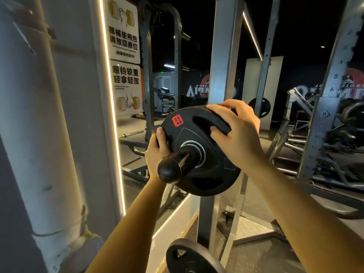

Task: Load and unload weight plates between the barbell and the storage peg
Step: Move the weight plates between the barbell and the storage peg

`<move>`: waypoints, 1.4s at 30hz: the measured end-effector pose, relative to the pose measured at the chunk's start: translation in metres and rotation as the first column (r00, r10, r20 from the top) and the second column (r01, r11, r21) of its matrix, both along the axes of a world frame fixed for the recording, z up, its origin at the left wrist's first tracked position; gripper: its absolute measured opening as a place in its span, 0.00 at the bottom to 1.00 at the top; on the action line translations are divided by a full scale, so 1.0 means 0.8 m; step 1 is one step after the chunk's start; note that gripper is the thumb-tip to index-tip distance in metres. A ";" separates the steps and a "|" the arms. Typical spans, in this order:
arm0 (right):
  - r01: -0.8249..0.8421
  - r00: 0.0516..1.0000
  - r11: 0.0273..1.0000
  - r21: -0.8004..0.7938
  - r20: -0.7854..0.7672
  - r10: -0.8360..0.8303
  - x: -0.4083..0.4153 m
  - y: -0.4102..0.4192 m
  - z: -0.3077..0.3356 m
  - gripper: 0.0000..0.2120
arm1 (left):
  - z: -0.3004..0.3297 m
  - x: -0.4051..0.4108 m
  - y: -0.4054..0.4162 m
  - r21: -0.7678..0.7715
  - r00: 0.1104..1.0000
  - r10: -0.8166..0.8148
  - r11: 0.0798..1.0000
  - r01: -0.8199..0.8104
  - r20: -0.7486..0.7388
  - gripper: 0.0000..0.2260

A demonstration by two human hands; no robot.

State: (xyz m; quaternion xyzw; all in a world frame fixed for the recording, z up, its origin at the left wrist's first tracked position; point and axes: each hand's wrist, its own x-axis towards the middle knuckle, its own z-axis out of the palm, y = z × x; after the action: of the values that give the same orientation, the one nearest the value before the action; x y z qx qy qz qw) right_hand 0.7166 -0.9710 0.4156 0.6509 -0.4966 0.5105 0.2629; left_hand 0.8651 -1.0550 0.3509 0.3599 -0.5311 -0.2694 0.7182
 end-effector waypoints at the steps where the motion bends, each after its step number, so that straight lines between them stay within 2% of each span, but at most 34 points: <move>1: -0.003 0.999 1.000 -0.013 0.033 0.003 -0.002 0.001 -0.008 0.19 | 0.004 0.004 0.000 0.036 0.999 -0.019 0.999 0.018 0.030 0.22; 2: -0.006 0.998 1.000 -0.022 0.066 0.007 -0.003 0.002 -0.016 0.20 | 0.012 0.008 0.004 0.084 0.996 -0.028 0.996 0.021 0.086 0.18; 4: 0.005 0.994 0.998 -0.056 0.108 0.001 -0.002 0.004 -0.029 0.20 | 0.019 0.018 -0.004 0.094 0.976 0.010 0.995 -0.031 0.217 0.16; 6: 0.045 0.990 0.993 -0.105 0.136 -0.030 0.002 0.006 -0.045 0.20 | 0.021 0.022 -0.012 0.007 0.926 0.083 0.996 -0.092 0.369 0.18; 7: 0.052 0.987 0.992 -0.115 0.159 -0.033 0.003 0.006 -0.054 0.21 | 0.022 0.022 -0.017 -0.061 0.911 0.105 0.994 -0.088 0.399 0.19; 10: 0.048 0.962 0.991 -0.124 0.272 -0.012 0.005 0.004 -0.082 0.20 | 0.041 0.016 -0.015 -0.133 0.910 0.009 0.990 0.050 0.414 0.18; 12: 0.058 0.952 0.989 -0.135 0.305 -0.014 0.004 0.001 -0.095 0.20 | 0.052 0.014 -0.012 -0.176 0.895 0.019 0.982 0.067 0.445 0.18; 15: 0.027 0.966 0.994 -0.107 0.260 0.001 -0.005 -0.004 -0.091 0.22 | 0.047 0.007 -0.023 -0.189 0.939 0.002 0.980 0.067 0.344 0.21; 18: 0.037 0.989 0.996 -0.076 0.145 -0.026 -0.021 -0.013 -0.064 0.22 | 0.029 -0.006 -0.027 -0.114 0.985 -0.041 0.992 0.061 0.170 0.26; 21: -0.041 0.997 0.998 -0.055 0.067 0.045 -0.027 -0.015 -0.042 0.22 | 0.018 -0.018 -0.023 -0.046 0.999 -0.049 0.998 0.049 0.012 0.16; 23: -0.104 0.992 0.994 -0.035 0.070 0.106 -0.028 -0.016 -0.039 0.22 | 0.020 -0.019 -0.023 -0.054 0.999 -0.042 0.998 0.041 -0.008 0.11; 25: -0.127 0.987 0.992 -0.022 0.091 0.129 -0.031 -0.018 -0.043 0.23 | 0.020 -0.019 -0.024 -0.053 0.997 -0.072 0.996 0.071 -0.004 0.12; 30: -0.095 0.985 0.993 -0.068 0.139 0.104 -0.024 -0.015 -0.053 0.25 | 0.020 -0.004 -0.022 -0.079 0.983 -0.127 0.987 0.138 0.129 0.23; 34: -0.072 0.971 0.986 -0.150 0.214 0.104 -0.018 -0.017 -0.080 0.24 | 0.041 0.011 -0.017 0.006 0.920 -0.248 0.966 0.258 0.303 0.17; 36: -0.052 0.957 0.988 -0.146 0.274 0.091 -0.017 -0.016 -0.106 0.26 | 0.060 0.013 -0.008 -0.029 0.880 -0.201 0.971 0.236 0.431 0.13; 42: -0.017 0.907 0.994 -0.104 0.418 0.059 0.004 -0.013 -0.160 0.31 | 0.104 0.012 0.009 -0.134 0.698 -0.121 0.945 0.300 0.706 0.15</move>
State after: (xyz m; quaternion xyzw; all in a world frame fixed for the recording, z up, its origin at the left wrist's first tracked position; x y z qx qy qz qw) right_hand 0.7197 -0.9813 0.2876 0.5218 -0.5032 0.6672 0.1714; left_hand 0.8744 -1.0478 0.4338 0.2813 -0.8256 -0.1314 0.4712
